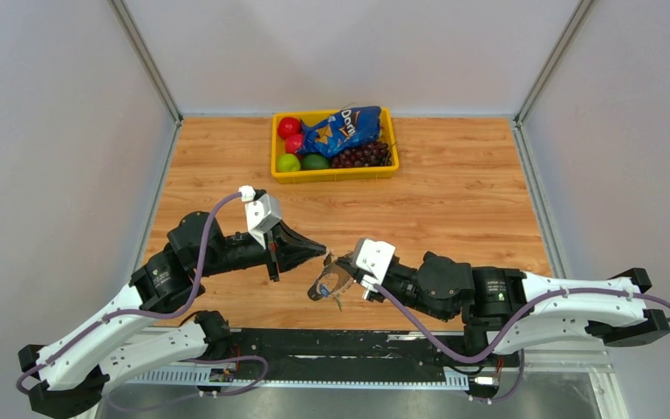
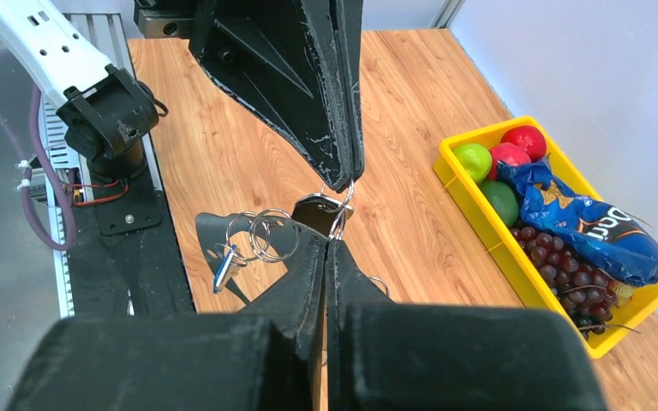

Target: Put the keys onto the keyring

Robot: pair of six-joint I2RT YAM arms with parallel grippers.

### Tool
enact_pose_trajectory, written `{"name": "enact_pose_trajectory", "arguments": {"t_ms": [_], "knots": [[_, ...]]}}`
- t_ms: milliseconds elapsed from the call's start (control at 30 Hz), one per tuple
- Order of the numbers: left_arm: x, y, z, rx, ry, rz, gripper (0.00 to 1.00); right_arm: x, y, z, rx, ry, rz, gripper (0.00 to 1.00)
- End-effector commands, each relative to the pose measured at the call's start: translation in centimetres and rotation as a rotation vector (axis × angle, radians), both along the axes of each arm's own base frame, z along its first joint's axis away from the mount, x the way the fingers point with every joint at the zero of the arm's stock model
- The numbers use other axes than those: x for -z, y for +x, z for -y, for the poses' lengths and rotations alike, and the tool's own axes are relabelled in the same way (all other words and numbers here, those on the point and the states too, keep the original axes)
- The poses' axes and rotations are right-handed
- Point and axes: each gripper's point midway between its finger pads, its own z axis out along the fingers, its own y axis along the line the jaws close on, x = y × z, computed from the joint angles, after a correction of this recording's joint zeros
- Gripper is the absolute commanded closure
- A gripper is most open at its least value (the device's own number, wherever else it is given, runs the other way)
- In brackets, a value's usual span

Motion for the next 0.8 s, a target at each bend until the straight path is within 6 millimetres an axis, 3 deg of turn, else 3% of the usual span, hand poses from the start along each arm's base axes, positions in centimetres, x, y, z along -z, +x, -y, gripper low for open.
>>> {"name": "enact_pose_trajectory", "arguments": {"t_ms": [0,233,767], "knots": [[-2.2,0.8,-0.4,-0.050,-0.051,0.036,1.00,-3.9,-0.4,-0.2,0.003,0.149,-0.007,1.00],[-2.0,0.9,-0.4,-0.058,-0.050,0.033,1.00,-4.7,-0.7,0.1,-0.006,0.193,-0.014,1.00],[-3.5,-0.1,-0.7,-0.023,-0.108,0.045,1.00,-3.8,-0.1,0.1,0.037,0.185,-0.014,1.00]]}}
